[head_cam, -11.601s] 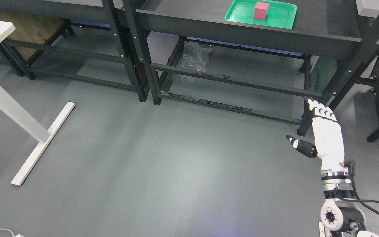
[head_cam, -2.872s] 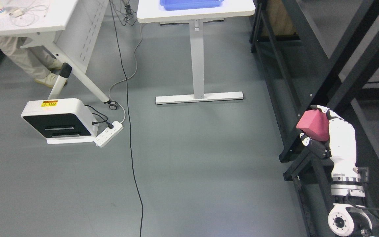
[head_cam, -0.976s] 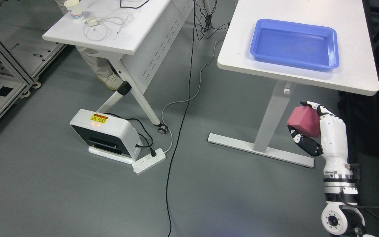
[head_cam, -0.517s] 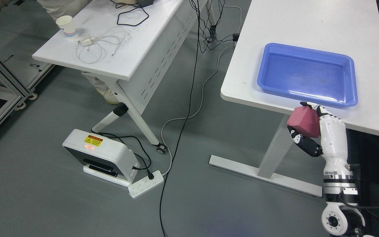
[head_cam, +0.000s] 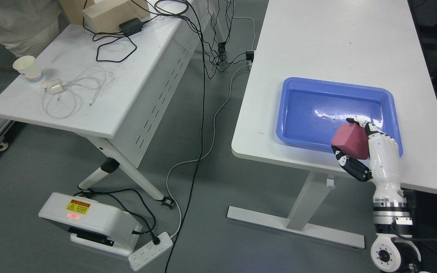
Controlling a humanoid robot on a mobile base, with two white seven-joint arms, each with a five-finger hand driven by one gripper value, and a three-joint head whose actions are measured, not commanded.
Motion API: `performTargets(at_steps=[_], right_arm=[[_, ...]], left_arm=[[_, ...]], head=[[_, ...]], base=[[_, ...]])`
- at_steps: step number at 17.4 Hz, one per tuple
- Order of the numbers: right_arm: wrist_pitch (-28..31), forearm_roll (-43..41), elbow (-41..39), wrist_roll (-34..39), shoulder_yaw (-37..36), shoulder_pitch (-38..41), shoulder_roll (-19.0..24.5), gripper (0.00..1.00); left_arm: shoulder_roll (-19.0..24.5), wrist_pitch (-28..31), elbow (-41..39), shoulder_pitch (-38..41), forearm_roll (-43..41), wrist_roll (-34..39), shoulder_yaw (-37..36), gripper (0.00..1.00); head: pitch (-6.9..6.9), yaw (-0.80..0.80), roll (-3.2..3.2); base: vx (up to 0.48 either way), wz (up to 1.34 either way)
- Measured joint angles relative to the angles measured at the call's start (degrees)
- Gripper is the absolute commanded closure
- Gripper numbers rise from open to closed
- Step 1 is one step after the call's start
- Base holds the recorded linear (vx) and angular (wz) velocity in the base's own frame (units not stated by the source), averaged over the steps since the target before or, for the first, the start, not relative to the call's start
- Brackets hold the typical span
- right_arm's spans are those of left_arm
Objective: Pick pink block from left shelf to tray
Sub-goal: 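Lower the pink cube into the blue tray and open the right hand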
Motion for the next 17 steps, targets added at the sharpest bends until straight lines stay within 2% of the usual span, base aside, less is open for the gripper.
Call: performTargets(at_steps=[6,11,13,14,17], right_arm=[[0.0,0.0,0.0,-0.3,0.0,0.0,0.0,0.96],[0.0,0.0,0.0,3.1,0.1,0.0,0.0,0.91],[-0.2,0.0,0.0,4.0,0.6,0.1,0.0,0.83],[-0.2,0.0,0.1,4.2,0.7,0.1,0.0,0.76],[0.7,-0.2,0.2,6.9,1.3,0.2,0.2,0.46]], left_arm=[[0.0,0.0,0.0,0.0,0.0,0.0,0.0,0.0],[0.0,0.0,0.0,0.0,0.0,0.0,0.0,0.0],[0.0,0.0,0.0,0.0,0.0,0.0,0.0,0.0],[0.0,0.0,0.0,0.0,0.0,0.0,0.0,0.0],[0.0,0.0,0.0,0.0,0.0,0.0,0.0,0.0]], head=[[0.0,0.0,0.0],[0.01,0.0,0.0],[0.0,0.0,0.0],[0.0,0.0,0.0],[0.0,0.0,0.0]], base=[[0.187,-0.07],[0.135,-0.06],[0.1,-0.04],[0.094,-0.04],[0.061,-0.03]])
